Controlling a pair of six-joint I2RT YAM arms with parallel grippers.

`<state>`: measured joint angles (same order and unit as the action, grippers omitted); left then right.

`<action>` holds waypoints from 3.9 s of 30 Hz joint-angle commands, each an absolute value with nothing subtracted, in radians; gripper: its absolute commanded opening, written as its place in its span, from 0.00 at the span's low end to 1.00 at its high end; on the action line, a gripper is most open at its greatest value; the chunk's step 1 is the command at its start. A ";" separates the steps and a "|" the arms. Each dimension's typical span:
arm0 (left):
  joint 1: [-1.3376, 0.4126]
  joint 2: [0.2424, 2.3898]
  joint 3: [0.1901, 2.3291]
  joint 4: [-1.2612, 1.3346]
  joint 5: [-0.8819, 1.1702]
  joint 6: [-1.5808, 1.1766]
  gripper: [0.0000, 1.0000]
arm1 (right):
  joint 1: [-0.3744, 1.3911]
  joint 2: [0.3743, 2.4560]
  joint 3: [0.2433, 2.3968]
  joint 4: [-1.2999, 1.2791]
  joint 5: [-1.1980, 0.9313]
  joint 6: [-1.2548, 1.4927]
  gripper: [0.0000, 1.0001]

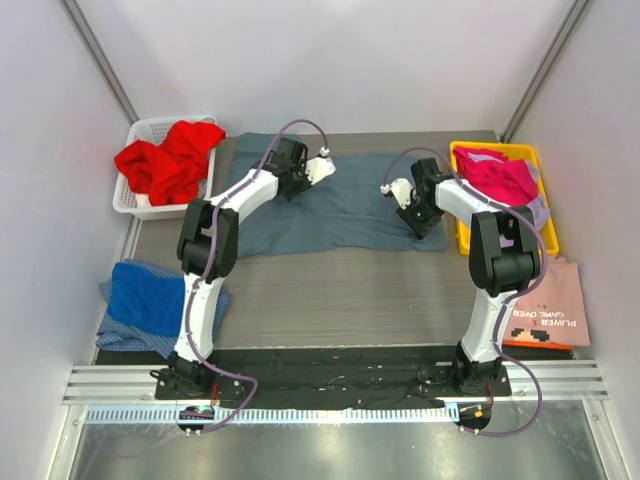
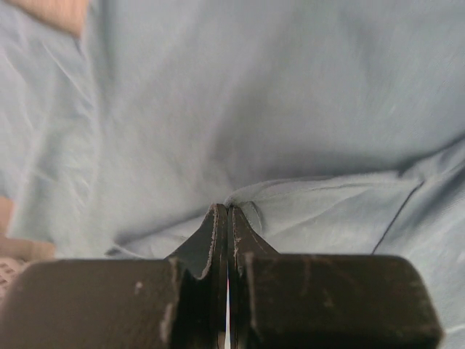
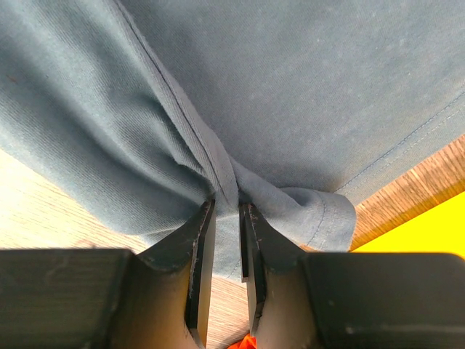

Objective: Fold and stack the t-shirts
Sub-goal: Fold the flattened tshirt in 1/3 of the way

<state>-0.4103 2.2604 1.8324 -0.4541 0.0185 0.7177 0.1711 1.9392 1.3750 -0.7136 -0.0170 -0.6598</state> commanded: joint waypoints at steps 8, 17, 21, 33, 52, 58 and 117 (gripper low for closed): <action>-0.480 2.302 1.948 -0.319 -0.049 0.739 0.00 | 0.175 1.901 1.364 -0.692 -0.005 -0.658 0.27; -0.482 2.362 1.974 -0.172 -0.209 0.747 0.30 | 0.175 1.902 1.325 -0.673 -0.008 -0.658 0.27; -0.482 2.335 1.907 -0.112 -0.250 0.733 0.62 | 0.176 1.899 1.321 -0.669 -0.009 -0.657 0.27; -0.463 1.938 1.499 -0.077 -0.230 0.655 0.98 | 0.176 1.792 1.259 -0.644 -0.018 -0.644 0.62; -0.350 1.718 1.081 -0.101 -0.222 0.669 1.00 | 0.176 1.568 1.126 -0.649 -0.014 -0.606 0.82; -0.319 1.758 1.071 -0.097 -0.213 0.673 1.00 | 0.176 1.562 1.083 -0.638 -0.009 -0.611 0.82; -0.252 1.563 0.910 -0.137 -0.264 0.772 1.00 | 0.206 1.766 1.204 -0.549 0.097 -0.611 0.81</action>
<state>-0.2543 1.5787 0.9337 -0.1730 -0.2325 0.7334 0.2012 1.7569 1.1484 -0.5903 0.0887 -0.6044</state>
